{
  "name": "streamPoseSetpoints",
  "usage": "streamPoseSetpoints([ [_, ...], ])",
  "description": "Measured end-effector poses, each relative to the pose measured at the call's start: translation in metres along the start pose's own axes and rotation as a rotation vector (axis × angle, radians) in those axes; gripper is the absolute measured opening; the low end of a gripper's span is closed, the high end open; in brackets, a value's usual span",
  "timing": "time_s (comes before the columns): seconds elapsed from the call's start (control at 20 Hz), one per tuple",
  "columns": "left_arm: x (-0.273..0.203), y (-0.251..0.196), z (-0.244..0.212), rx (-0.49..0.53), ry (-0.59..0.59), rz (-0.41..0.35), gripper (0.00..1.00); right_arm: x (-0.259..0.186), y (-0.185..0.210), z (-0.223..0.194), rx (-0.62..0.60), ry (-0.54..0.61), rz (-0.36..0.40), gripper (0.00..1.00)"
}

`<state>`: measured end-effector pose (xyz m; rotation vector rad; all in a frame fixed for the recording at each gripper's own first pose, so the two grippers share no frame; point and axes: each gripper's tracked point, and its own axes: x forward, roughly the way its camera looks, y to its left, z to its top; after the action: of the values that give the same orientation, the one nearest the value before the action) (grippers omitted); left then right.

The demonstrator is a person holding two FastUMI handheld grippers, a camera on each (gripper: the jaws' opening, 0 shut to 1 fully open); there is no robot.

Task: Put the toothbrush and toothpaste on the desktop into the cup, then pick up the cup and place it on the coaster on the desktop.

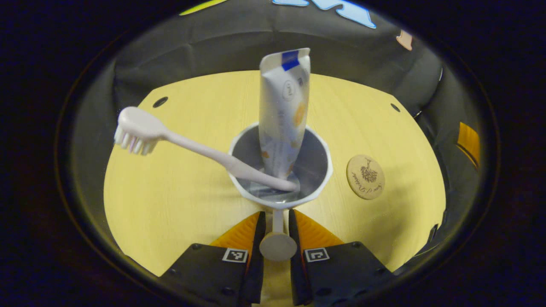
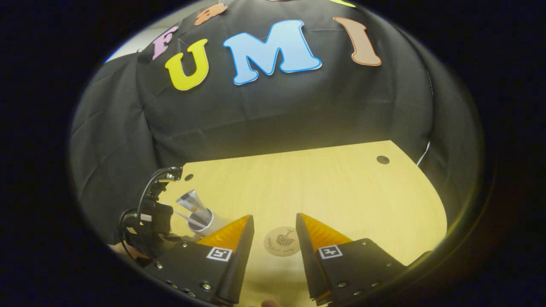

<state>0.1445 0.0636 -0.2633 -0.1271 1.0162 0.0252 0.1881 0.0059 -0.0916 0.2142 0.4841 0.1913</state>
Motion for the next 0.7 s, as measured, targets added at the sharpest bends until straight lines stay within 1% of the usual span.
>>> streamPoseSetpoints([
  [0.05, 0.0015, 0.0003, 0.0007, 0.023, -0.012, 0.011, 0.34, -0.0004, -0.0005, 0.0004, 0.002, -0.001, 0.0, 0.58],
  [0.1, 0.0023, -0.0007, 0.0008, 0.042, -0.017, 0.017, 0.34, -0.0002, -0.0012, 0.0004, 0.003, 0.002, 0.0, 0.55],
  [0.15, 0.0026, -0.0017, 0.0019, 0.043, -0.025, 0.022, 0.39, -0.0008, -0.0012, -0.0003, 0.004, 0.003, -0.001, 0.55],
  [0.2, 0.0031, -0.0022, 0.0023, 0.048, -0.029, 0.019, 0.3, -0.0008, -0.0018, -0.0004, 0.003, 0.002, -0.002, 0.55],
  [0.25, 0.0029, -0.0023, 0.0019, 0.049, -0.034, 0.018, 0.3, -0.0007, -0.0023, -0.0002, 0.002, 0.001, -0.003, 0.58],
  [0.3, 0.0029, -0.0019, 0.0027, 0.043, -0.041, 0.016, 0.3, -0.0003, -0.0025, 0.0001, 0.001, 0.001, -0.004, 0.55],
  [0.35, 0.0012, -0.0013, 0.0035, 0.039, -0.05, 0.014, 0.3, -0.0011, -0.0025, -0.0008, 0.001, 0.002, -0.004, 0.55],
  [0.4, 0.0003, -0.0006, 0.0048, 0.034, -0.058, 0.013, 0.3, -0.0011, -0.0032, -0.0002, 0.0, 0.002, -0.005, 0.55],
  [0.45, 0.0004, -0.0007, 0.0053, 0.032, -0.067, 0.012, 0.3, -0.0015, -0.0038, -0.0003, 0.0, 0.001, -0.007, 0.58],
  [0.5, -0.0011, -0.0005, 0.0071, 0.026, -0.078, 0.009, 0.3, -0.0014, -0.0044, 0.0007, 0.0, 0.001, -0.007, 0.55],
  [0.55, -0.0018, -0.0002, 0.0079, 0.018, -0.086, 0.008, 0.3, -0.0019, -0.0045, 0.0006, 0.002, 0.001, -0.008, 0.55],
  [0.6, -0.0016, 0.0009, 0.0081, 0.019, -0.088, 0.013, 0.3, -0.0024, -0.0053, 0.0008, 0.003, 0.0, -0.009, 0.58],
  [0.65, -0.0022, 0.003, 0.0094, 0.021, -0.094, 0.02, 0.3, -0.002, -0.0062, 0.0004, 0.004, 0.001, -0.01, 0.55],
  [0.7, -0.0007, 0.0023, 0.0095, 0.02, -0.103, 0.026, 0.3, -0.0013, -0.0065, 0.0013, 0.005, 0.0, -0.01, 0.58],
])
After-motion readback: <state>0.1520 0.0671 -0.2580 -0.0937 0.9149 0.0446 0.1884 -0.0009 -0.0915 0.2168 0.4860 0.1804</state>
